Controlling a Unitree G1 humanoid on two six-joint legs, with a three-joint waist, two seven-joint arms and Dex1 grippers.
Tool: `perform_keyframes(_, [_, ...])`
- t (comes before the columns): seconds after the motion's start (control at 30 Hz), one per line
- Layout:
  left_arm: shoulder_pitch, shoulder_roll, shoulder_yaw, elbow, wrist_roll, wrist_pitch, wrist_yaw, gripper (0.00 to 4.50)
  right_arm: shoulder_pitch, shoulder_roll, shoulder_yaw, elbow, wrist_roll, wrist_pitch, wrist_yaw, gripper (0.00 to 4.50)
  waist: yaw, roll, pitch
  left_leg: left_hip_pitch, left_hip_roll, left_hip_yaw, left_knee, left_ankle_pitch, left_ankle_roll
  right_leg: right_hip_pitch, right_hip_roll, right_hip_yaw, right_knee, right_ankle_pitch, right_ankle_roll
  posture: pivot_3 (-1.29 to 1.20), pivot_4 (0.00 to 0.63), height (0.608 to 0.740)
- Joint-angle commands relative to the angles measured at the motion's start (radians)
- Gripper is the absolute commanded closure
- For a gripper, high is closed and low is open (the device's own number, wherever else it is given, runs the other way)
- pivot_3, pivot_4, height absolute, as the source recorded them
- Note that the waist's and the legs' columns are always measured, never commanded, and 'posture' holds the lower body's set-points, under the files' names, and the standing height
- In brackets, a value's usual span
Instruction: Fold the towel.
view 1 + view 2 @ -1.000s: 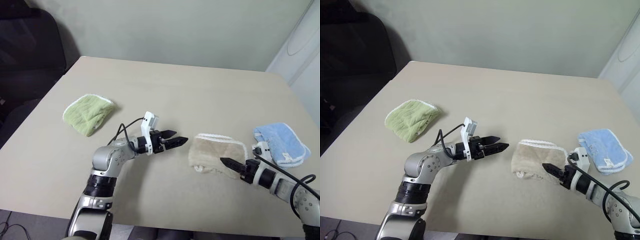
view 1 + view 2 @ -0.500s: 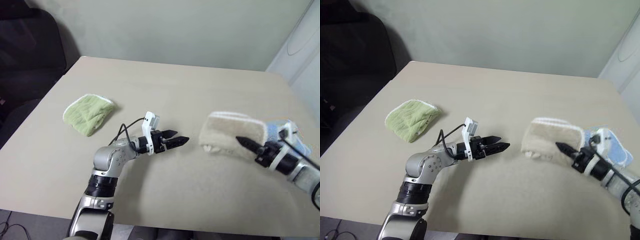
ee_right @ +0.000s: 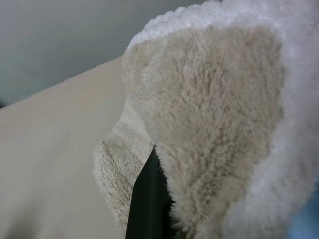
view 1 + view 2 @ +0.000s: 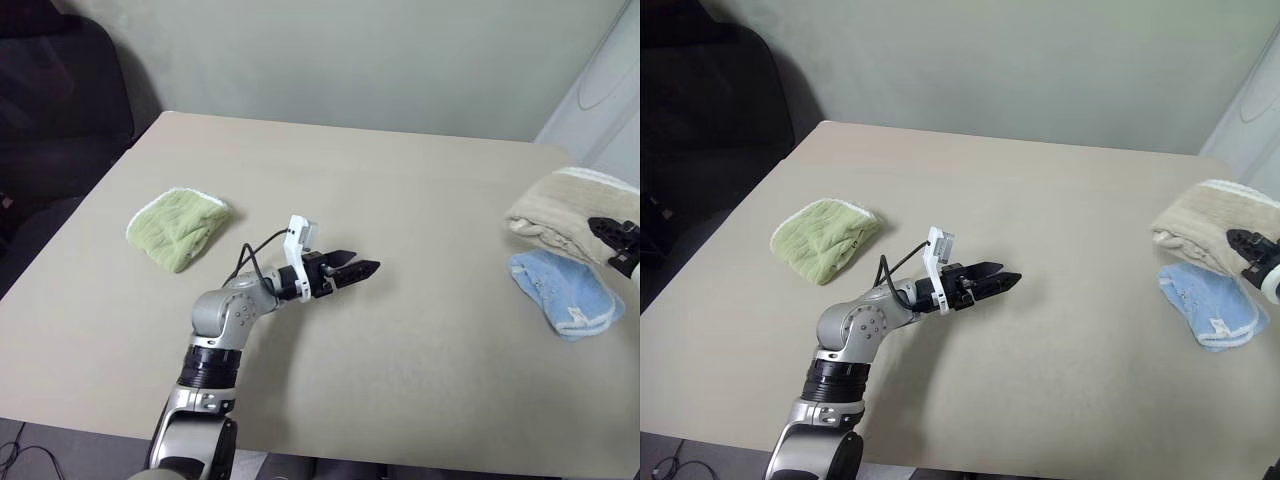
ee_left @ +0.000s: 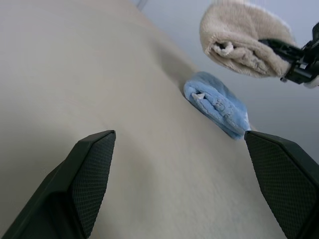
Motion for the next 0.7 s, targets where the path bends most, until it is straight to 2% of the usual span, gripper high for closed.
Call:
perform_keyframes(0.03, [-0.01, -0.006, 0.015, -0.022, -0.016, -0.025, 0.007, 0.0, -0.033, 0.025, -0.064, 0.036, 0.01, -0.007, -0.073, 4.48, -0.001, 0.0, 0.0, 0.0, 0.0, 0.0, 0.0, 0.0, 0.0, 0.0, 0.0, 0.0, 0.0, 0.0, 0.001, 0.0, 0.15, 0.74])
perform_keyframes(0.27, [0.007, 0.0, 0.024, -0.045, -0.027, -0.016, 0.023, 0.0, 0.04, 0.104, -0.109, 0.023, 0.032, 0.056, -0.178, 4.48, 0.001, 0.0, 0.0, 0.0, 0.0, 0.0, 0.0, 0.0, 0.0, 0.0, 0.0, 0.0, 0.0, 0.001, 0.001, 0.0, 0.15, 0.74])
perform_keyframes(0.47, [0.024, -0.006, 0.02, -0.061, -0.03, -0.005, 0.033, 0.0, 0.084, 0.169, -0.112, 0.064, -0.031, -0.014, -0.198, 4.48, -0.002, 0.001, 0.0, 0.0, 0.0, 0.0, 0.0, -0.002, 0.0, 0.0, 0.0, 0.0, -0.001, 0.001, 0.002, 0.0, 0.15, 0.74])
perform_keyframes(0.7, [0.028, -0.01, 0.019, -0.066, -0.037, 0.0, 0.043, 0.0, 0.105, 0.186, -0.151, 0.075, -0.017, -0.013, -0.24, 4.48, 0.0, 0.001, 0.0, 0.0, 0.0, 0.0, 0.0, -0.005, -0.006, 0.0, -0.001, 0.0, 0.0, 0.001, 0.001, 0.0, 0.15, 0.74])
